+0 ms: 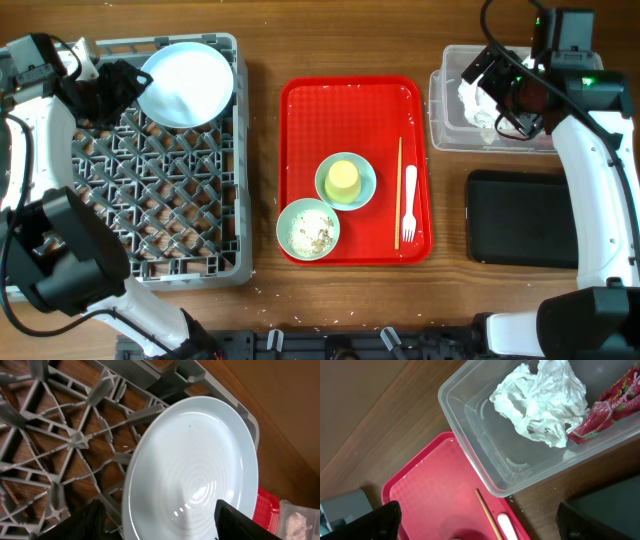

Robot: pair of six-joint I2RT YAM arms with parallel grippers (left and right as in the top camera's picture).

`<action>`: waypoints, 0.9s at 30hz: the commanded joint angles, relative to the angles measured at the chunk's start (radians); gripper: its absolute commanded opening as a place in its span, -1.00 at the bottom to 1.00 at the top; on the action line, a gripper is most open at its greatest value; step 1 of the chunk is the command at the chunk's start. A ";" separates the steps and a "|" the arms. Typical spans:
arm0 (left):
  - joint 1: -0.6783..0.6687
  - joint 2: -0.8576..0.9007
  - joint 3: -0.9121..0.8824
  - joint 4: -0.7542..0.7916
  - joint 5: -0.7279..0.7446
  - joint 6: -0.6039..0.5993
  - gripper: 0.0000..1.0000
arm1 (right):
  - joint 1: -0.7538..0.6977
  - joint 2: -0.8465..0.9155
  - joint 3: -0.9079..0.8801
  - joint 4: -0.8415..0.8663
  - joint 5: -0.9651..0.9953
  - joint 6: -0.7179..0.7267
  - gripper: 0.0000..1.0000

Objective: Sort waste into correct bins and load items into the dishwasher rack
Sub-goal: 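Tilt the plate upright in the rack slots with the left gripper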

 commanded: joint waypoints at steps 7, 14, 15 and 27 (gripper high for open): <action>0.001 0.085 -0.005 0.070 0.057 0.026 0.24 | 0.006 0.002 -0.007 -0.009 -0.010 0.010 1.00; -0.020 0.126 -0.005 0.061 -0.026 0.026 -0.23 | 0.006 0.002 -0.017 -0.020 -0.009 0.008 1.00; -0.020 0.126 -0.005 0.056 -0.043 0.026 -0.33 | 0.006 0.002 -0.019 -0.020 -0.009 0.007 1.00; -0.020 0.040 -0.004 0.050 -0.045 -0.001 -0.92 | 0.006 0.002 -0.019 -0.015 -0.005 -0.015 0.99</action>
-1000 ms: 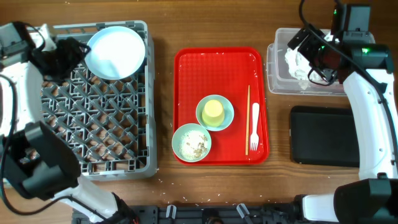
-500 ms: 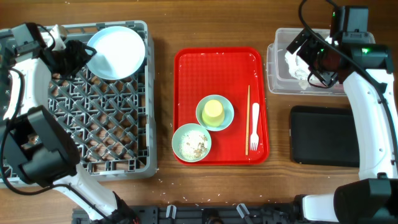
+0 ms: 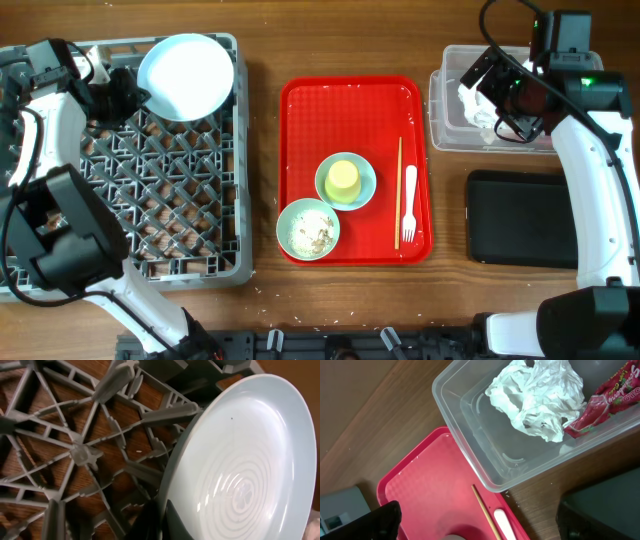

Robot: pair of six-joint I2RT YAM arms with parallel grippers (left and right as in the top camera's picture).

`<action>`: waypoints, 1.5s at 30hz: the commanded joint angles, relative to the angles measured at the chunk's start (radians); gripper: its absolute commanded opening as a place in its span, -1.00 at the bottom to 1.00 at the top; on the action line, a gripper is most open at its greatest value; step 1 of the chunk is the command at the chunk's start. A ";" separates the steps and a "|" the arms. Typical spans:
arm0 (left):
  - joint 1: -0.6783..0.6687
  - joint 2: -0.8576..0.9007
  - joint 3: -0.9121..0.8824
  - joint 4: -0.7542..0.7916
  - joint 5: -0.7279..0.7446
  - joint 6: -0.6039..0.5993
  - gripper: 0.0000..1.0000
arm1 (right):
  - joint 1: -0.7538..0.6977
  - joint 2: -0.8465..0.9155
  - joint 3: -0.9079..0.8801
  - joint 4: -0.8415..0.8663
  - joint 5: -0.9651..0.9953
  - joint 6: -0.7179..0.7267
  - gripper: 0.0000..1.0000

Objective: Sort waste into correct bins and load items into the dishwasher rack
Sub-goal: 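Tilt the plate upright in the rack slots with the left gripper, then grasp the yellow cup from the light-blue cup with the right gripper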

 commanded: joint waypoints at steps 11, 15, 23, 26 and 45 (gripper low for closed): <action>-0.004 -0.344 -0.006 0.045 -0.659 0.094 -0.92 | 0.006 0.002 -0.013 0.006 0.002 -0.011 0.99; -0.010 -0.328 -0.006 0.171 -0.909 0.237 -0.92 | 0.006 0.002 -0.013 0.002 0.026 -0.012 0.99; -0.140 -0.289 -0.007 0.278 -1.088 0.496 -0.92 | 0.006 0.002 -0.014 -0.012 0.040 -0.037 1.00; -0.174 -0.224 -0.007 0.274 -1.205 0.496 -0.92 | 0.006 0.002 -0.014 -0.014 0.040 -0.037 1.00; -0.313 -0.203 -0.006 0.282 -1.246 0.365 0.04 | 0.006 0.002 -0.014 -0.025 0.040 -0.037 1.00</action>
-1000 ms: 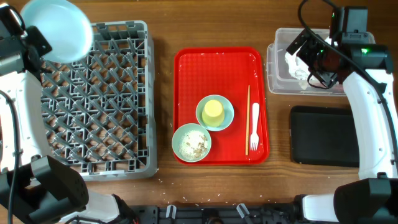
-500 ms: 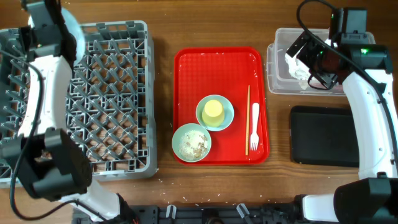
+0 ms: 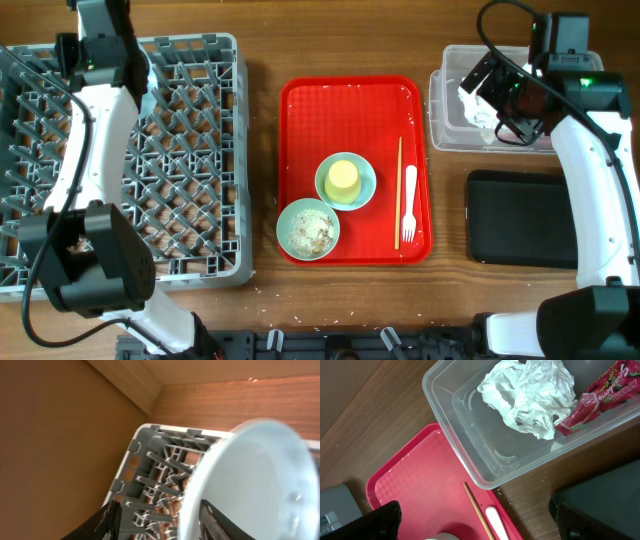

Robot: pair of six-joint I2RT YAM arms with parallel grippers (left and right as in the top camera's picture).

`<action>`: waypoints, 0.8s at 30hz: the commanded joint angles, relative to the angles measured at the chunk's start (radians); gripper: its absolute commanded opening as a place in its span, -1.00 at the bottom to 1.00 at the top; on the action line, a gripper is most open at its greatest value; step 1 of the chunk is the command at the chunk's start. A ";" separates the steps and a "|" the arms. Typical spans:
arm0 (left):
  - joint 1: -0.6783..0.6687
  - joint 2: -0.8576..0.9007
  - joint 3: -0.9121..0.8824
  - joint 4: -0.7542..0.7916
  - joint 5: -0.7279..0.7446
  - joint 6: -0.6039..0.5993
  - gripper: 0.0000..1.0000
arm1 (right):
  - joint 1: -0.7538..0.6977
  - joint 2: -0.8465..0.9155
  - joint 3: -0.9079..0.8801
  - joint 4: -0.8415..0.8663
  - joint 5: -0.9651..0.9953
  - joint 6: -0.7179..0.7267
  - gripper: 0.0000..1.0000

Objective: Sort waste into correct bins and load items into the dishwasher rack
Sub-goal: 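Grasp the yellow cup from the light-blue cup with the right gripper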

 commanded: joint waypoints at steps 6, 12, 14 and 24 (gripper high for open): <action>-0.063 -0.208 -0.002 -0.162 0.496 -0.426 0.02 | 0.006 0.002 -0.008 -0.016 0.019 -0.014 0.99; -0.063 -0.475 -0.002 -0.466 1.084 -0.470 1.00 | 0.040 0.002 -0.008 0.010 -0.371 -0.196 0.99; -0.063 -0.472 -0.003 -0.582 1.194 -0.470 1.00 | 0.113 0.002 -0.008 0.003 -0.377 -0.241 0.99; -0.063 -0.439 -0.003 -0.682 1.250 -0.466 1.00 | 0.591 0.002 -0.010 -0.024 0.013 -0.136 1.00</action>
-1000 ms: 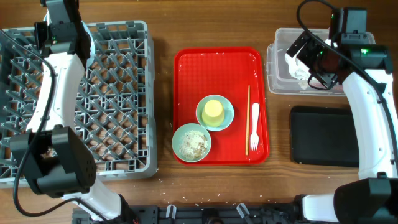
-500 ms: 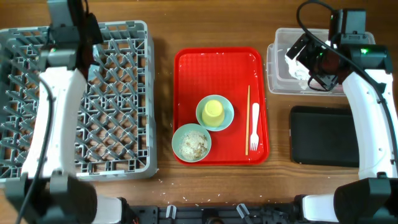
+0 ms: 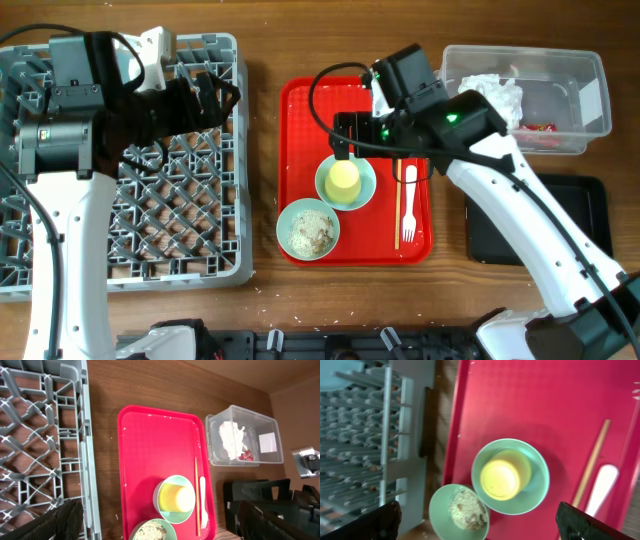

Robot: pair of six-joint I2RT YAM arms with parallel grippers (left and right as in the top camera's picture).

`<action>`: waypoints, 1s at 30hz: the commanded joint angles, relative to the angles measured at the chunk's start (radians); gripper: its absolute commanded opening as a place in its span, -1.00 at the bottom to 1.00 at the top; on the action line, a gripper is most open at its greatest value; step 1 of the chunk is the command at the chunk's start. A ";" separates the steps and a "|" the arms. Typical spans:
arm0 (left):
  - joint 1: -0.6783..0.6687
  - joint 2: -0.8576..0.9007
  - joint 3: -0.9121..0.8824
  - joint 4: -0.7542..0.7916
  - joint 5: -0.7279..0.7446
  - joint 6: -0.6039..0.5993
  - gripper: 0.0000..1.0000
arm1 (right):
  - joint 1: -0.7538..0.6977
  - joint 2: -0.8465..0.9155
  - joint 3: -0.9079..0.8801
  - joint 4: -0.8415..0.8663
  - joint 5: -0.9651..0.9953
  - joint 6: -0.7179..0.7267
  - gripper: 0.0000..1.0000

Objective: Sort waste into correct bins and load items into the dishwasher rack
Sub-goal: 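Grasp the yellow cup from the light-blue cup with the right gripper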

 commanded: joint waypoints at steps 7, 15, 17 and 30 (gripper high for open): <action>0.098 0.006 -0.005 0.000 -0.285 -0.153 1.00 | 0.037 0.002 -0.119 -0.024 0.111 0.107 1.00; 0.262 0.006 -0.005 -0.095 -0.348 -0.282 1.00 | -0.099 0.002 -0.119 -0.002 0.259 0.182 0.96; 0.267 0.006 -0.005 -0.101 -0.379 -0.283 1.00 | -0.174 0.002 -0.119 -0.006 0.160 0.118 0.72; 0.658 0.006 -0.005 -0.198 -0.376 -0.394 1.00 | 0.066 0.158 -0.119 0.061 0.055 -0.145 1.00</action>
